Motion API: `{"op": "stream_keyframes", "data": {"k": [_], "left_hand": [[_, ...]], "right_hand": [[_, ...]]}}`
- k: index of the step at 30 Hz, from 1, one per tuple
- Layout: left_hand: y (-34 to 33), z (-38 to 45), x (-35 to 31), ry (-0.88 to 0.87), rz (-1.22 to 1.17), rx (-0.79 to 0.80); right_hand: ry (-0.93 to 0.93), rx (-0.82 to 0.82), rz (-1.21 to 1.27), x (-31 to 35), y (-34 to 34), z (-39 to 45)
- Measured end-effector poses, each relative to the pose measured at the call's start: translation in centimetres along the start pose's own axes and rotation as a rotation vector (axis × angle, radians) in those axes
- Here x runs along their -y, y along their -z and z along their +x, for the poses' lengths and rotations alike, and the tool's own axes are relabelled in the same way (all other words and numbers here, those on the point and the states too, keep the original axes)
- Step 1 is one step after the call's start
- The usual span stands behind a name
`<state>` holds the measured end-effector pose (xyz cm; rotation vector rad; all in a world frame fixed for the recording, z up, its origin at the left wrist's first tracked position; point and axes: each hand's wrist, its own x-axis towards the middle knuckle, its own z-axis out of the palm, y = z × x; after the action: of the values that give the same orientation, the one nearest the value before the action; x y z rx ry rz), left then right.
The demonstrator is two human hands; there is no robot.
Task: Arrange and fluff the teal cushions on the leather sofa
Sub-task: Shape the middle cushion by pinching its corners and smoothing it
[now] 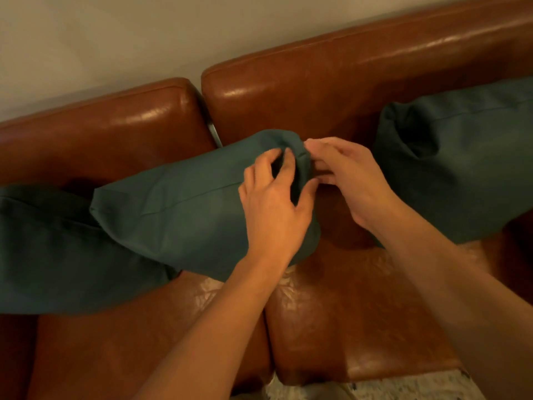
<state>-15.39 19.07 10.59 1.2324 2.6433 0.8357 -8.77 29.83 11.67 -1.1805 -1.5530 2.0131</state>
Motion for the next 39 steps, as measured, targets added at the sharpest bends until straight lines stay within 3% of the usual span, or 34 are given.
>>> {"op": "stream_keyframes", "data": {"k": [4,8,14,17,19,23,27,31,36,39], "left_hand": [[-0.5,-0.5,0.1,-0.078,0.087,0.096],[-0.3,-1.0,2.1,-0.146,0.144,0.116],[1.1,-1.8,5.4,-0.181,0.26,0.147],[2.2,-1.9,6.7,-0.139,0.282,0.101],[2.7,-1.7,6.4,-0.112,0.257,0.067],[1.8,-0.3,2.8,-0.047,0.27,0.078],[-1.2,1.3,1.3,0.137,0.339,0.129],[-1.8,1.2,1.3,0.094,0.373,0.09],[1.1,-1.6,1.8,0.076,0.318,0.006],[3.4,-3.0,1.8,0.08,0.279,-0.021]], "right_hand": [[0.096,-0.253,-0.343,-0.7,-0.6,0.4],[0.209,-0.301,-0.587,-1.0,-0.7,1.1],[0.278,-0.359,-0.641,-1.4,-0.8,2.4],[0.215,-0.343,-0.521,-0.8,-0.3,2.4],[0.169,-0.348,-0.277,-1.0,0.2,1.8],[-0.193,-0.422,0.154,-5.2,1.0,0.3],[-0.49,-0.334,0.114,-12.0,0.2,-1.3],[-0.672,-0.25,0.056,-16.2,-0.1,-2.3],[-0.818,-0.338,0.31,-18.0,0.4,-3.0],[-0.815,-0.406,0.438,-18.6,0.8,-3.5]]}}
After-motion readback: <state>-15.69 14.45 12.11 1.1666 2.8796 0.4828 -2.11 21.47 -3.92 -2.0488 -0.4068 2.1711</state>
